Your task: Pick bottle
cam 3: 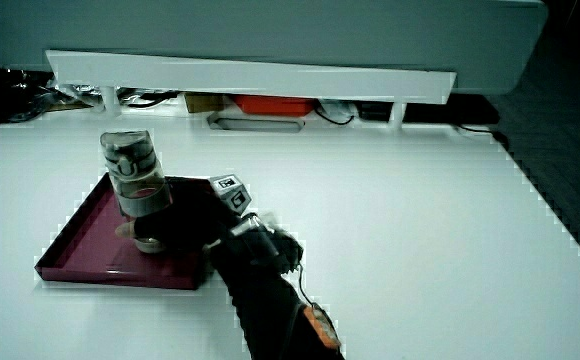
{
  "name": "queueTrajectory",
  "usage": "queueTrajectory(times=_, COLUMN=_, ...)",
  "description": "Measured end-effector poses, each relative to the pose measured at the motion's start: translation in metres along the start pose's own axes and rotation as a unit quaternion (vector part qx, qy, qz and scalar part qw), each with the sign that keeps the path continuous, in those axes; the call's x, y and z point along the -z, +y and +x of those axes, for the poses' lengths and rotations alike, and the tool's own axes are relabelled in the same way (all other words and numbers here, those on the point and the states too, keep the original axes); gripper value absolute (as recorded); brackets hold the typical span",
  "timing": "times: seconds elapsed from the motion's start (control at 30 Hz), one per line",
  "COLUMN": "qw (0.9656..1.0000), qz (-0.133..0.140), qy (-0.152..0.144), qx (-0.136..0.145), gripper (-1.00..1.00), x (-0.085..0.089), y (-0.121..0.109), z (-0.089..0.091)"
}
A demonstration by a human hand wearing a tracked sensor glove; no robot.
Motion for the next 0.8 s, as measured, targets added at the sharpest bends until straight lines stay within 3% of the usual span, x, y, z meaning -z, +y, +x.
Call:
queueTrajectory(times=0.2, qw=0.9983, qz=0.047, qy=0.01, qx=-0.031, gripper=0.7, x=0.002, y=-0.004, z=0.006)
queueTrajectory(times=0.4, qw=0.9965, qz=0.07, qy=0.013, qx=-0.043, gripper=1.0, x=0.002, y=-0.008, z=0.011)
queueTrajectory(times=0.67, qw=0.9965, qz=0.065, qy=0.007, qx=-0.051, gripper=1.0, x=0.0, y=-0.009, z=0.011)
queueTrajectory(times=0.8, qw=0.9956, qz=0.06, qy=0.027, qx=-0.066, gripper=1.0, x=-0.006, y=-0.013, z=0.005)
